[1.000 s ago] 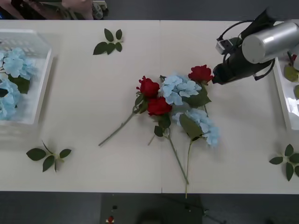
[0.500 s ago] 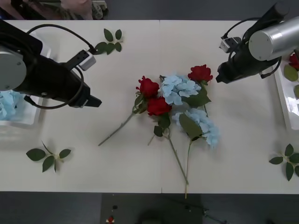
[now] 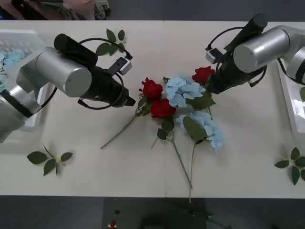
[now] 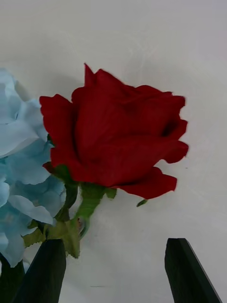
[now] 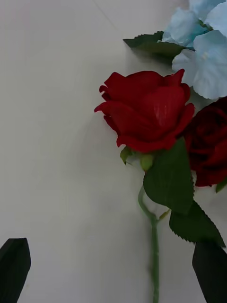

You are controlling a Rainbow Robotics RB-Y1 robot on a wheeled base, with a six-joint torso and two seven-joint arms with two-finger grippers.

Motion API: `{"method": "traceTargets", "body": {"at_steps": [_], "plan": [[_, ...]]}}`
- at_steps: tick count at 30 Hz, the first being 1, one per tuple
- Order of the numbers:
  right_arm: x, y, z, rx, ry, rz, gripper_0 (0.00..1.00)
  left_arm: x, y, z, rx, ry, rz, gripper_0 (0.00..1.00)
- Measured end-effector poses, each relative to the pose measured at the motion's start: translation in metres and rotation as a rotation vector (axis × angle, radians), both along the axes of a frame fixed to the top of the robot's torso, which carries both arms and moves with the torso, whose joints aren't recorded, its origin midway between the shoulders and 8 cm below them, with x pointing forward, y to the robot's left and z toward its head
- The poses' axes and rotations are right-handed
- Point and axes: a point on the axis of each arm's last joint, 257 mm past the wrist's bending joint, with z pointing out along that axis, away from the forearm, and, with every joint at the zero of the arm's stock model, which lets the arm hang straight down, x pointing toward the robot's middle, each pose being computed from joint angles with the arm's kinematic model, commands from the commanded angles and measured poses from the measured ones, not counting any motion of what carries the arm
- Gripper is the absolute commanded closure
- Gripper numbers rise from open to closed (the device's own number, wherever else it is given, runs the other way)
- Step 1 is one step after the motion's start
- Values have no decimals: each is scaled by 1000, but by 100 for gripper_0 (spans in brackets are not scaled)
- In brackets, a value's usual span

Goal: Put the red flowers into the right box and the blue flowers into the left box

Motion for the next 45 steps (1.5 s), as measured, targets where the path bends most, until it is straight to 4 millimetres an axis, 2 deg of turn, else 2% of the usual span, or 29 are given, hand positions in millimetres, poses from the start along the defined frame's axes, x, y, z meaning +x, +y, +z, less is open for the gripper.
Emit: {"method": "traceTargets", "body": {"at_steps": [3, 8, 12, 17, 21, 22, 23, 24, 25, 26, 28, 31, 38, 42, 45], "plan": [[-1, 8, -8, -25, -1, 23, 39, 10, -15, -15, 10, 9, 8, 0], [6, 19, -18, -29, -17, 24, 39, 15, -41, -38, 28, 34, 0, 0], [12, 23, -24, -31, -35, 20, 39, 20, -48, -53, 70, 14, -17, 0], [14, 17, -40, -79, -44, 29, 39, 25, -49, -77, 150, -50, -74, 0], [14, 9, -50, -121, -42, 24, 39, 36, -53, -77, 190, -117, -115, 0], [16, 8, -50, -126, -46, 21, 39, 38, -57, -76, 184, -127, -117, 4], [18, 7, -51, -132, -54, 19, 39, 41, -60, -75, 179, -136, -117, 22], [20, 7, -52, -136, -59, 17, 39, 42, -63, -73, 179, -146, -120, 63], [21, 8, -52, -136, -61, 16, 42, 44, -65, -72, 186, -158, -123, 93], [22, 8, -52, -135, -62, 12, 47, 46, -68, -71, 194, -170, -129, 100], [24, 11, -52, -125, -67, 7, 62, 47, -73, -70, 203, -185, -138, 100], [34, 17, -49, -106, -110, 11, 100, 47, -78, -70, 214, -197, -149, 100], [40, 16, -46, -124, -127, 7, 100, 54, -71, -66, 266, -241, -163, 100], [46, 18, -41, -103, -154, 2, 100, 60, -58, -64, 283, -251, -153, 100], [51, 17, -37, -76, -163, -20, 100, 72, -46, -48, 265, -303, -149, 100]]}}
